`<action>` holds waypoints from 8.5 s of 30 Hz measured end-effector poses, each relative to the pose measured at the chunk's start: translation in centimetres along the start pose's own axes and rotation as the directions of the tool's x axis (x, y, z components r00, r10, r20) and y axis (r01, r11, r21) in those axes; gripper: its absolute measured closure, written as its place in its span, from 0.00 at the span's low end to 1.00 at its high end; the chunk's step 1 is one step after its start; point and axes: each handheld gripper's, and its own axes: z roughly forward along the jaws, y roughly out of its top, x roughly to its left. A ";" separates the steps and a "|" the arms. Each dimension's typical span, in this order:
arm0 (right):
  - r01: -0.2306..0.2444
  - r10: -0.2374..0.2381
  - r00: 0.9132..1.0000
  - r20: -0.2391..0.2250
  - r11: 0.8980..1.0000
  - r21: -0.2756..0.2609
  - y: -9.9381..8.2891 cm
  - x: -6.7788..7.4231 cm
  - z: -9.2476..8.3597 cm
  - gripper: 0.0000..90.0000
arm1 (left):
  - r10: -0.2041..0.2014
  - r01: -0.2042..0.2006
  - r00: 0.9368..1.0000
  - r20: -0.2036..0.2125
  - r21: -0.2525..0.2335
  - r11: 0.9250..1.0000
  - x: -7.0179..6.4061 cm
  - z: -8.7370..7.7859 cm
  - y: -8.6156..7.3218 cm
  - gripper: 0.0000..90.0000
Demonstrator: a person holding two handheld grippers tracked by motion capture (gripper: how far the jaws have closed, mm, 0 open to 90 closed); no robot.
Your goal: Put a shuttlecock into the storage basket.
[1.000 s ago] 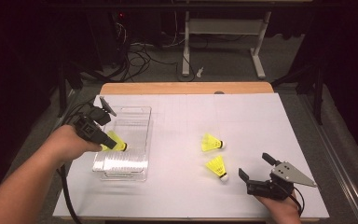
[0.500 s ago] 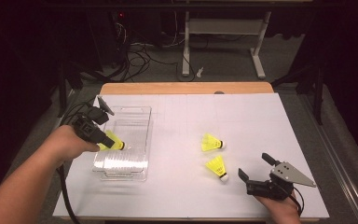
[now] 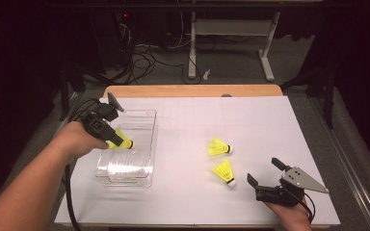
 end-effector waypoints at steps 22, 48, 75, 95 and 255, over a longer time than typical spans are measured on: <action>-0.002 0.002 1.000 -0.006 1.000 -0.007 0.0 -0.1 -0.1 0.00 | -0.043 0.043 0.999 -0.020 -0.018 0.999 -1.4 2.9 2.9 0.99; -0.007 0.007 1.000 -0.006 1.000 -0.005 0.0 -0.2 -0.1 0.00 | -0.061 0.060 0.997 -0.038 -0.025 0.998 -1.4 6.5 3.6 0.99; -0.008 0.008 1.000 -0.008 1.000 -0.003 -0.1 -0.3 -0.1 0.00 | -0.073 0.070 0.996 -0.051 -0.057 0.996 -1.1 9.7 3.8 0.99; -0.006 0.006 1.000 -0.008 1.000 -0.001 -0.1 -0.3 0.0 0.00 | -0.068 0.066 0.997 -0.038 -0.044 0.997 -1.3 11.3 2.6 0.99; -0.005 0.005 1.000 0.020 1.000 0.013 -0.5 -0.4 -0.4 0.00 | 0.224 -0.239 0.963 0.152 0.091 0.967 -14.3 7.9 -4.1 0.01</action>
